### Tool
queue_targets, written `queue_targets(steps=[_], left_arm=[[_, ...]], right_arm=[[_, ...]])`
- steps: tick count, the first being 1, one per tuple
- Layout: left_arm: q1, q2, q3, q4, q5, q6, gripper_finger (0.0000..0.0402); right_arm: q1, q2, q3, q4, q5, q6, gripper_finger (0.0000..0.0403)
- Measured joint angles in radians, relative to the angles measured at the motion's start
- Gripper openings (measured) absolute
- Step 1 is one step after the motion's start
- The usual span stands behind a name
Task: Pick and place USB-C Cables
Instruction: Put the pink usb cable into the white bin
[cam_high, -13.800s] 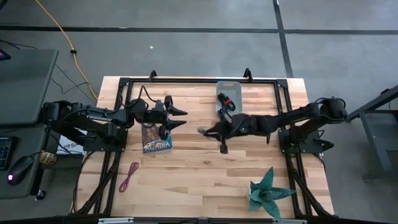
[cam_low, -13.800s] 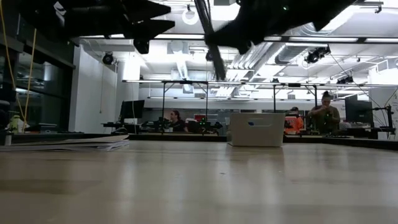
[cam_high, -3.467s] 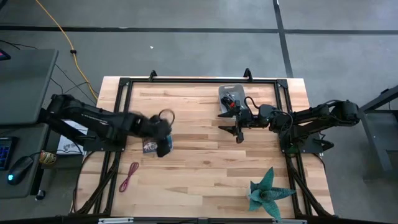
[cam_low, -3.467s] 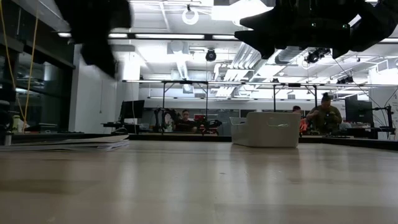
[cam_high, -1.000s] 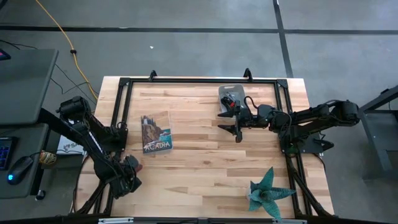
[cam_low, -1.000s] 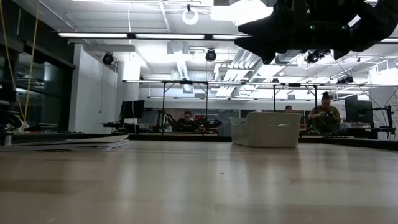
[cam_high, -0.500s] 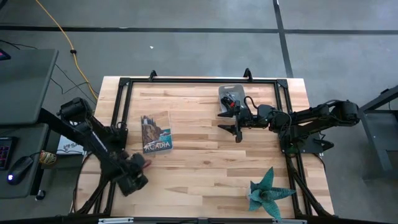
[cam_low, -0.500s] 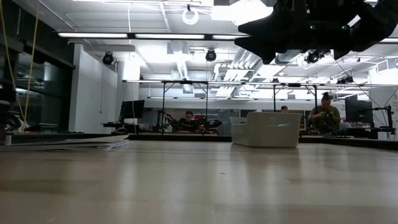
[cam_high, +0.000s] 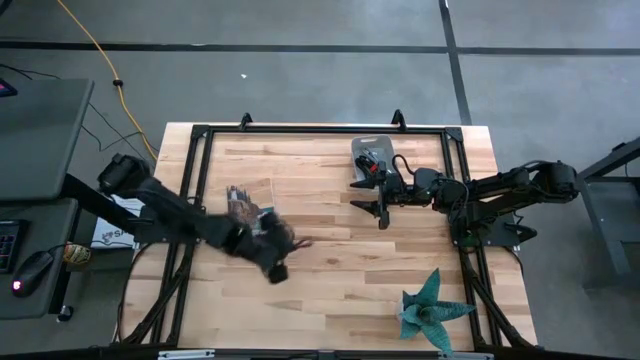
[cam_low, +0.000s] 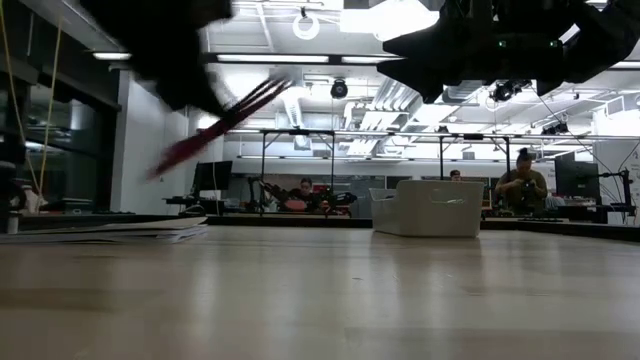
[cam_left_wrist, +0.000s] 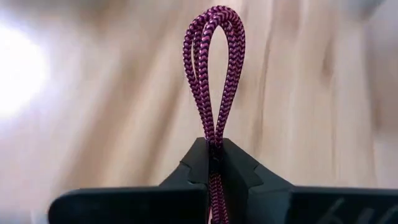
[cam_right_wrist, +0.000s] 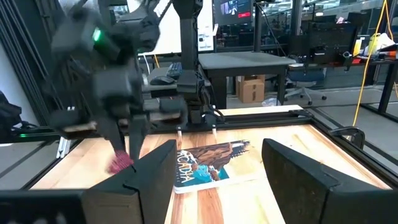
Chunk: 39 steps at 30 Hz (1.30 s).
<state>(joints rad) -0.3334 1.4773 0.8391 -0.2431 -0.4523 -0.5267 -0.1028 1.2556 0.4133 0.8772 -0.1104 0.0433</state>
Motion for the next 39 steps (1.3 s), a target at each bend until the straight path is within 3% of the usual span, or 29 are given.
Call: queue_targets(steps=[4,8,13,20,23,32,39], left_arm=[[0.097,-0.001,-0.001,0.334,-0.006,0.341,0.0],[0.183,-0.003,-0.065,0.67,0.07,0.513,0.0],[0.313,-0.003,-0.219,0.983,0.241,0.485,0.0],[0.43,-0.003,-0.42,1.327,0.338,0.391,0.0],[0.455,-0.003,-0.449,1.409,0.381,0.375,0.0],[0.457,-0.004,-0.446,1.418,0.408,0.38,0.0],[0.442,0.015,-0.4,1.409,0.42,0.355,0.0]], right_arm=[[0.0,0.0,0.0,-0.005,-0.002,0.001,0.0229],[0.0,0.0,0.0,-0.005,-0.002,0.002,0.0229],[0.001,0.0,0.0,-0.005,-0.008,0.004,0.0229],[0.001,0.0,0.0,-0.003,-0.013,0.005,0.0229],[0.001,0.0,0.0,0.008,-0.013,0.011,0.0229],[0.001,0.001,0.0,0.012,-0.013,0.091,0.0229],[0.022,0.1,0.066,0.026,0.059,0.108,0.0229]])
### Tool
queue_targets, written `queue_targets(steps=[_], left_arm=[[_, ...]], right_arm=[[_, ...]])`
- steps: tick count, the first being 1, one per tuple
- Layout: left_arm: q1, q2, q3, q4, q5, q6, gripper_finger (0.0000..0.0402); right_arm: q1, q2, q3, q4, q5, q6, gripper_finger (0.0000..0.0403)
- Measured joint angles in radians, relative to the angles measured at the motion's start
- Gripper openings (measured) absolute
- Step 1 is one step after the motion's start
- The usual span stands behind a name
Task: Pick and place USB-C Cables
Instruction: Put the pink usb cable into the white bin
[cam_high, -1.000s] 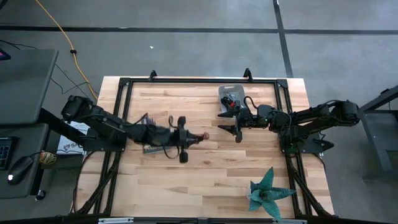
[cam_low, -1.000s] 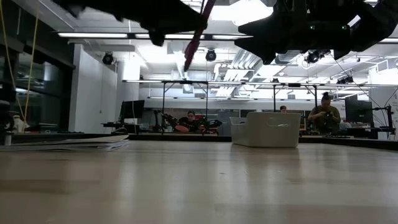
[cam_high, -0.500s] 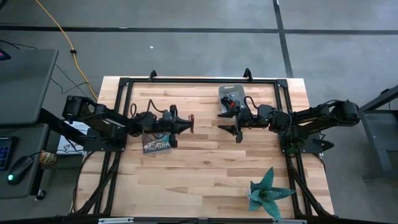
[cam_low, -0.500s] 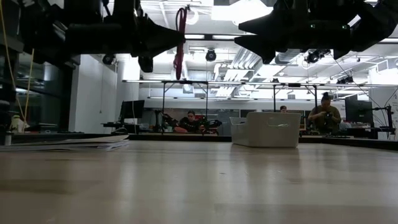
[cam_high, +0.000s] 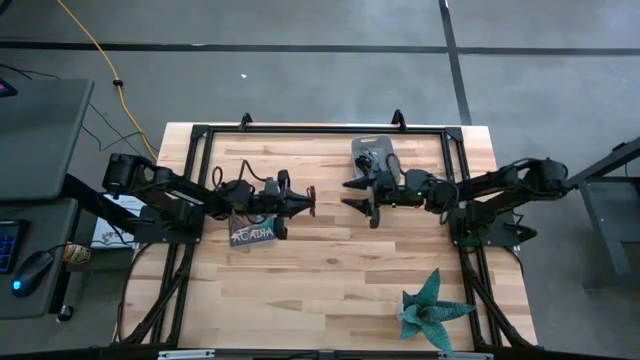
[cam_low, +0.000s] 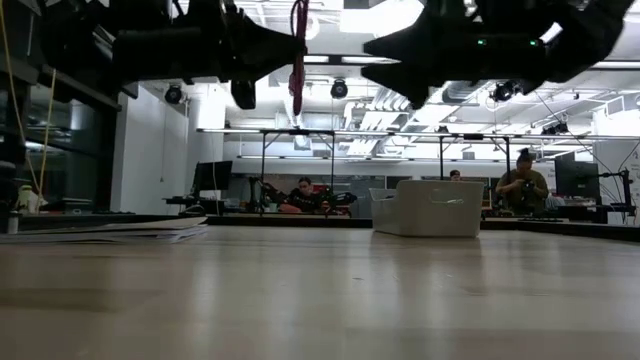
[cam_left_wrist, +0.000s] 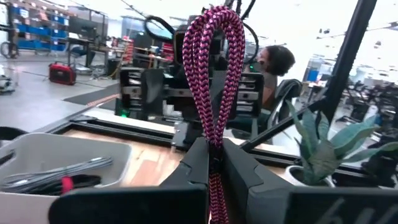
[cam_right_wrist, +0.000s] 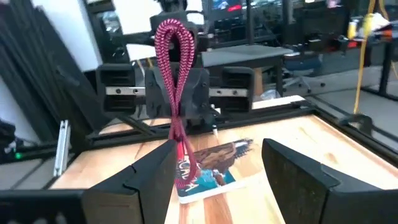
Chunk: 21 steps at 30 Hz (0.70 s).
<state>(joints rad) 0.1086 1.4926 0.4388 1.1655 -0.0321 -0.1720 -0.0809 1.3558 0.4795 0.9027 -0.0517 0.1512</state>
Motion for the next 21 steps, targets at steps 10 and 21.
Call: queue_targets(steps=[10,21], left_arm=[[-0.026,0.056,0.042,-0.025,0.0,-0.017,0.0],[-0.059,0.078,0.083,-0.029,-0.001,-0.018,0.0]], right_arm=[[0.031,0.16,0.213,-0.036,-0.135,-0.114,0.0229],[0.049,0.196,0.235,-0.02,-0.099,-0.104,0.0229]])
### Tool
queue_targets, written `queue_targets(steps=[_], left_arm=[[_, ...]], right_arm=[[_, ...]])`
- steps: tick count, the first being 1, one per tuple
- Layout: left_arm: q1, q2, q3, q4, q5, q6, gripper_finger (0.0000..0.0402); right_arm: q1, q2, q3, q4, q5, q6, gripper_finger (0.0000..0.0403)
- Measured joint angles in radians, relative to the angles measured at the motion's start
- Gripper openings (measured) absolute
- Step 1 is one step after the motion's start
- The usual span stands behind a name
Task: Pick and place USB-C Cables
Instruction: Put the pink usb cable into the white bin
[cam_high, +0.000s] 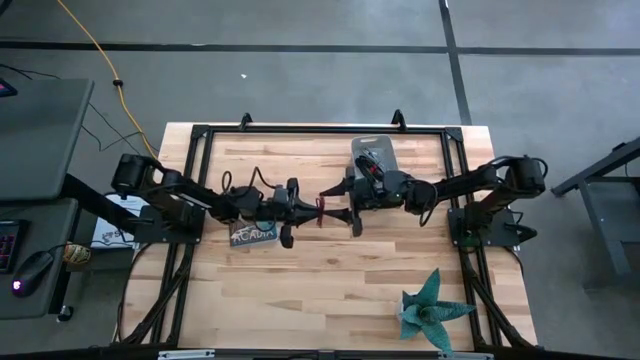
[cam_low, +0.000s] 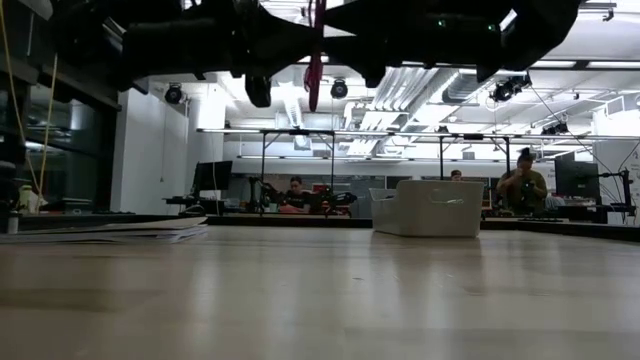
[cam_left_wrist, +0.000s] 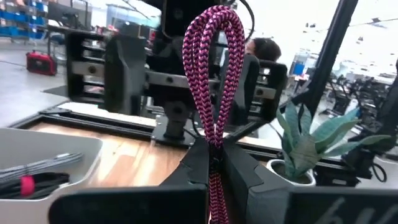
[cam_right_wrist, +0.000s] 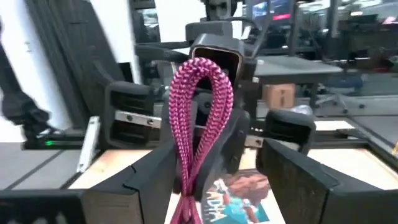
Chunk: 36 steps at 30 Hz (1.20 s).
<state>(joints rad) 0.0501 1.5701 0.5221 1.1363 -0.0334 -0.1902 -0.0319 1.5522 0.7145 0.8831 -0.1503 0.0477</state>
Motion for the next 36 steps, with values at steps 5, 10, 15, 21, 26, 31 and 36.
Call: queue_targets(steps=[5,10,15,21,26,31,36], left_arm=[[-0.006,0.034,0.029,-0.018,-0.008,-0.011,0.0],[-0.005,0.067,0.055,-0.018,-0.015,-0.016,0.0],[-0.006,0.092,0.071,-0.021,-0.005,-0.016,0.0],[-0.006,0.083,0.071,-0.008,-0.008,-0.008,0.0],[-0.006,0.083,0.071,-0.01,-0.008,-0.001,0.0],[-0.006,0.083,0.071,-0.01,-0.008,-0.001,0.0001],[-0.006,0.083,0.071,-0.01,-0.008,-0.029,0.0009]], right_arm=[[0.008,0.003,0.001,0.018,-0.044,0.005,0.0229],[0.029,0.006,0.0,0.013,-0.031,-0.004,0.0229],[0.028,0.007,0.0,0.011,-0.025,-0.003,0.0229],[0.025,0.007,-0.001,-0.016,-0.025,-0.002,0.0219],[0.025,0.007,0.0,-0.018,-0.024,0.003,0.0177],[0.025,0.007,-0.001,-0.018,-0.024,0.004,0.0107],[0.025,0.007,-0.001,-0.018,-0.024,-0.001,0.0029]])
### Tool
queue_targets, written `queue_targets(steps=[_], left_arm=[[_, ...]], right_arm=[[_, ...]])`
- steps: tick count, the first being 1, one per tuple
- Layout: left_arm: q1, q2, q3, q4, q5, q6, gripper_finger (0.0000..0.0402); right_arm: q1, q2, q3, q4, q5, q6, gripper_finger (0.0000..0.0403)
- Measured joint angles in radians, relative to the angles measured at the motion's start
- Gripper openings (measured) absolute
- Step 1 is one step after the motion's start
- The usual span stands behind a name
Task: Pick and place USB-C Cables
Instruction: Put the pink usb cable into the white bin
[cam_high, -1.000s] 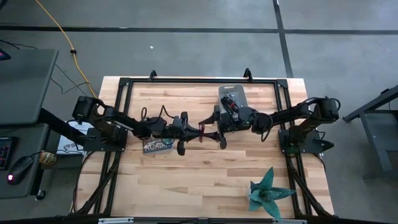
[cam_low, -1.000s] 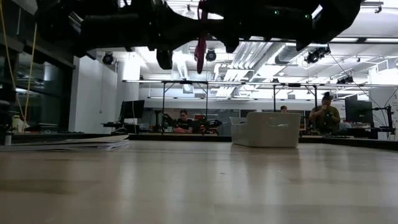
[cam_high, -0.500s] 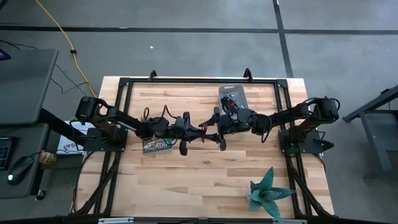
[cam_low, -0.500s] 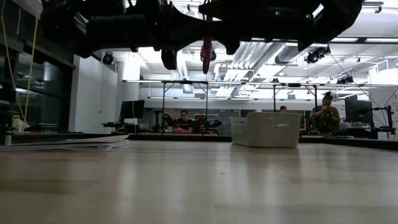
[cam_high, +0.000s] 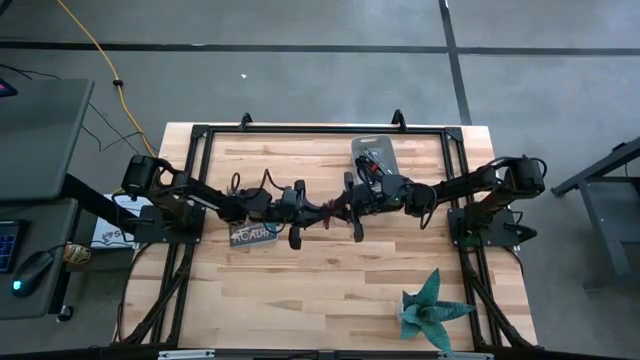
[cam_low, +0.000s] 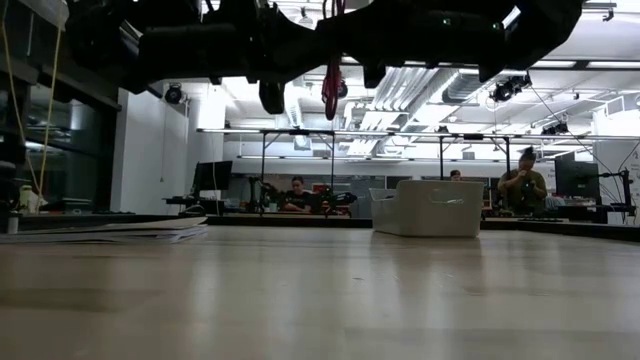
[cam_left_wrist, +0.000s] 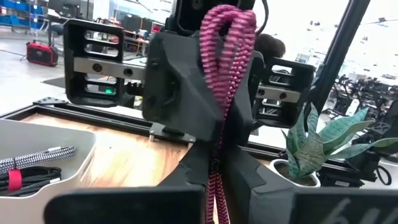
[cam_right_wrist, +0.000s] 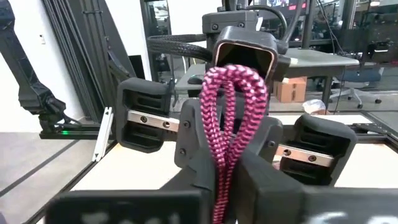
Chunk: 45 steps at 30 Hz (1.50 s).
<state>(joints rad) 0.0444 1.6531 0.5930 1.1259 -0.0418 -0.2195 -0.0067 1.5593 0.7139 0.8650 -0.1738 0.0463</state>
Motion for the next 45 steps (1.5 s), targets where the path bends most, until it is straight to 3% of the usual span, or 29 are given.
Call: queue_targets(steps=[3,10,15,20,27,31,35,40,45], left_arm=[[0.0,0.0,0.0,-0.001,0.0,-0.003,0.0018],[0.001,0.0,0.0,-0.008,0.0,0.015,0.0044],[0.001,-0.021,0.0,-0.043,0.006,0.017,0.008],[0.002,-0.104,-0.001,-0.185,0.005,0.034,0.0122],[0.049,-0.337,-0.022,-0.504,0.0,0.042,0.0159],[0.062,-0.484,-0.115,-0.521,-0.073,0.078,0.016],[0.052,-0.628,-0.246,-0.405,-0.199,0.115,0.0159],[0.051,-0.749,-0.356,-0.33,-0.191,0.126,0.0159],[0.053,-0.776,-0.369,-0.341,-0.108,0.121,0.0159]], right_arm=[[0.0,0.0,0.0,-0.005,-0.001,-0.002,0.0009],[0.0,-0.004,0.0,-0.024,-0.001,-0.003,0.002],[-0.016,-0.053,-0.001,-0.131,-0.003,-0.006,0.0006],[-0.02,-0.124,-0.001,-0.283,0.028,-0.021,0.0007],[-0.019,-0.247,-0.057,-0.447,0.206,-0.054,0.0005],[-0.019,-0.322,-0.12,-0.472,0.368,-0.046,0.0003],[-0.02,-0.392,-0.184,-0.466,0.533,-0.005,0.0004],[-0.019,-0.427,-0.208,-0.439,0.524,-0.002,0.0004],[-0.02,-0.427,-0.206,-0.411,0.405,-0.009,0.0004]])
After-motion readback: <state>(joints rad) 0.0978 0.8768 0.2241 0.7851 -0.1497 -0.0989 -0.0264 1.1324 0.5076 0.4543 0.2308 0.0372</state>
